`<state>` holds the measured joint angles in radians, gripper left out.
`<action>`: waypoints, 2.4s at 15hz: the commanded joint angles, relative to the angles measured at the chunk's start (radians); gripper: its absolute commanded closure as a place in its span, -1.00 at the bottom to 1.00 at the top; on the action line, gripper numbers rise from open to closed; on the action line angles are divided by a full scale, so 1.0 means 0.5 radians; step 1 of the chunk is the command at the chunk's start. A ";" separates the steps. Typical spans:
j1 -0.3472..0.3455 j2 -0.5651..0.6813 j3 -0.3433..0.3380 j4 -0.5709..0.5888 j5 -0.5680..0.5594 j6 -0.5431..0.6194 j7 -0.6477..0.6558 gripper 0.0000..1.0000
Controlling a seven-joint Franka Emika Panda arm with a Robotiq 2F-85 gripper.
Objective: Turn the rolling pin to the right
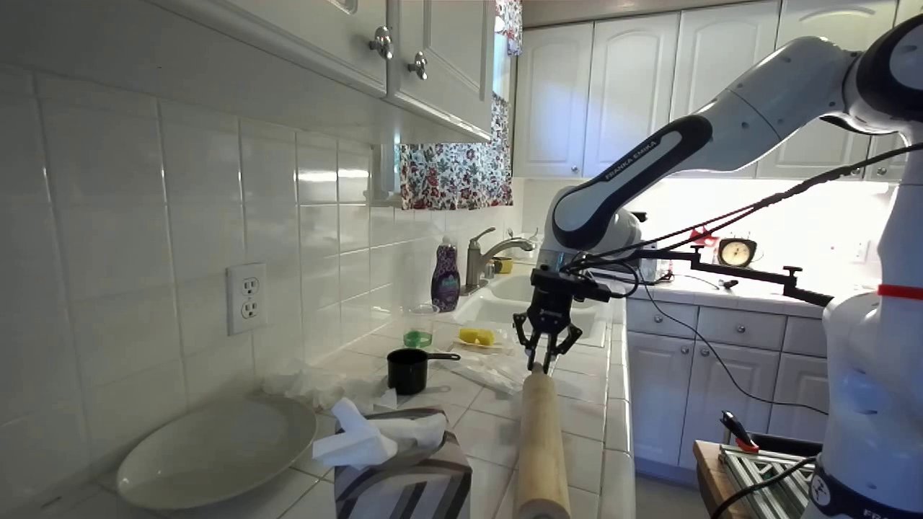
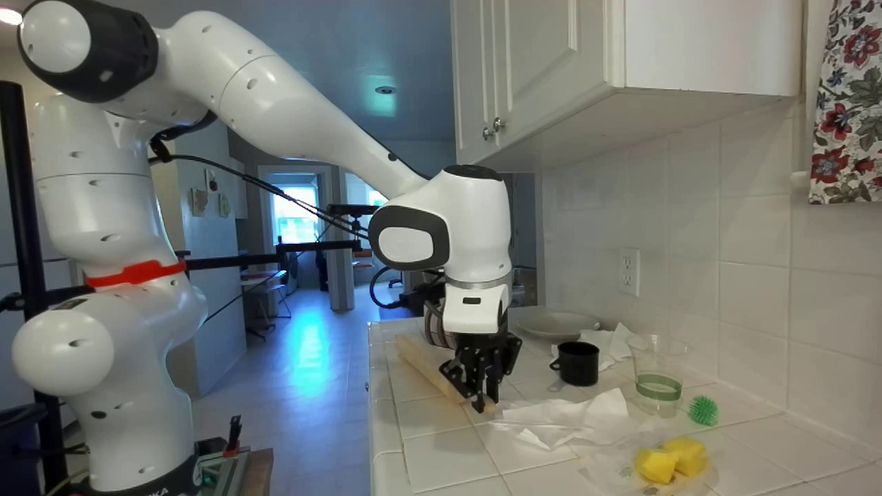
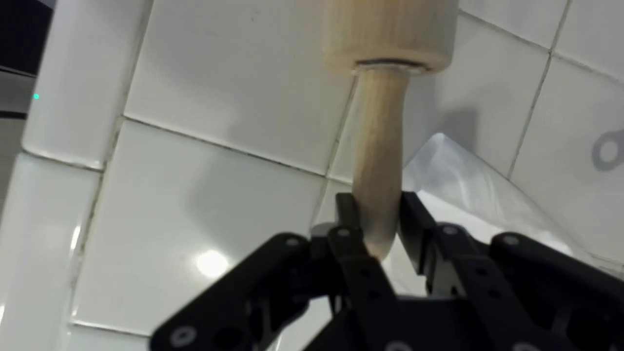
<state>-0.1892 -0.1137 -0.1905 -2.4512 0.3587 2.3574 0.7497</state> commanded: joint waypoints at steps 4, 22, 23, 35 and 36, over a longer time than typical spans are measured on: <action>-0.012 -0.077 0.008 -0.072 0.093 0.005 0.012 0.86; 0.011 -0.260 0.123 -0.073 -0.188 -0.114 0.003 -1.00; 0.017 -0.276 0.147 -0.059 -0.234 -0.172 -0.004 -1.00; 0.153 -0.434 0.340 0.090 -0.546 -0.701 -0.612 -1.00; 0.166 -0.433 0.353 0.105 -0.565 -0.730 -0.669 -1.00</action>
<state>-0.1224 -0.3270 -0.0240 -2.4282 0.1092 2.0500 0.5117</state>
